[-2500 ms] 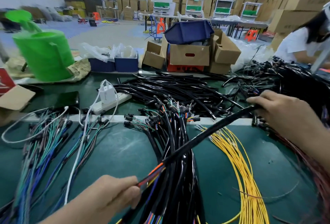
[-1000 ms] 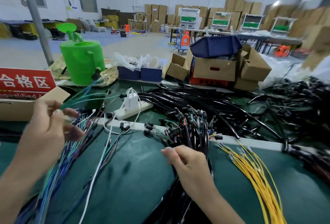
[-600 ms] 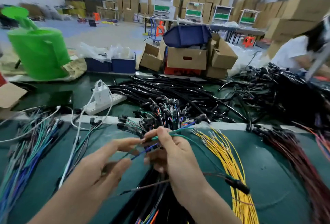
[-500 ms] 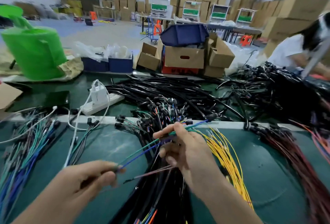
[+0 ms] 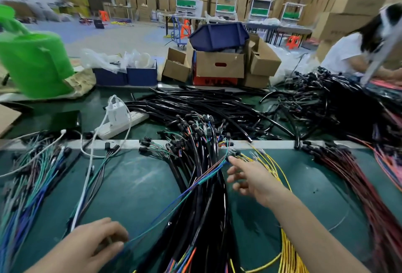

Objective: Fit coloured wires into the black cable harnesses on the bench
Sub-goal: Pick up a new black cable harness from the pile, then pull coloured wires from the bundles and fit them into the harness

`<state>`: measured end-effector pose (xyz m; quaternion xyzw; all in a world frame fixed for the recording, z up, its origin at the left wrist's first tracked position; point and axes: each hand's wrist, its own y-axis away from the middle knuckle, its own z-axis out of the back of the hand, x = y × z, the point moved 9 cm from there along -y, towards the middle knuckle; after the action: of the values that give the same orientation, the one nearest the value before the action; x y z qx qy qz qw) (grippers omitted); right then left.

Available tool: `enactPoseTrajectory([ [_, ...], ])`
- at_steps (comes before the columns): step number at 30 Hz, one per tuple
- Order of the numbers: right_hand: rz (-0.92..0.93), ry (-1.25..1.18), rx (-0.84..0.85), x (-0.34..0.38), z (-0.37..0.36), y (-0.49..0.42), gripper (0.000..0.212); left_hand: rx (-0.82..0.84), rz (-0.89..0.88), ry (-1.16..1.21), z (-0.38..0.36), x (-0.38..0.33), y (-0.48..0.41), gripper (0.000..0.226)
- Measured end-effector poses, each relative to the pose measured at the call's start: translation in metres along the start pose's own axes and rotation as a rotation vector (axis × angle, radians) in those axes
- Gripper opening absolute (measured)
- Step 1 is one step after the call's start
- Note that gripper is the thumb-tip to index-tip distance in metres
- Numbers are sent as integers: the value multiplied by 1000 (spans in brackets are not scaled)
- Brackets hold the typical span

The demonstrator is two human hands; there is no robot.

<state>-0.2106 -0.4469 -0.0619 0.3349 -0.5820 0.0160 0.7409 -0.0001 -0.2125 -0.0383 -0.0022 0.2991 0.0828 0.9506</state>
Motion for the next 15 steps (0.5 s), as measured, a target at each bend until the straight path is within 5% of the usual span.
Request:
enactPoseTrajectory([
  [2,11,-58,-65,-3,7,-7,35,-78,-9,-10,-4,-4,-6,31],
  [8,35,-346,-103,-3,-7,-12,18,-147,-93,43,-37,-44,-45,39],
  [12,144,-560,-33,2,-12,-10,10,-199,-55,25,-29,-36,-49,18],
  [15,191,-674,-16,14,-7,-1,11,-201,-98,90,-4,-31,-33,24],
])
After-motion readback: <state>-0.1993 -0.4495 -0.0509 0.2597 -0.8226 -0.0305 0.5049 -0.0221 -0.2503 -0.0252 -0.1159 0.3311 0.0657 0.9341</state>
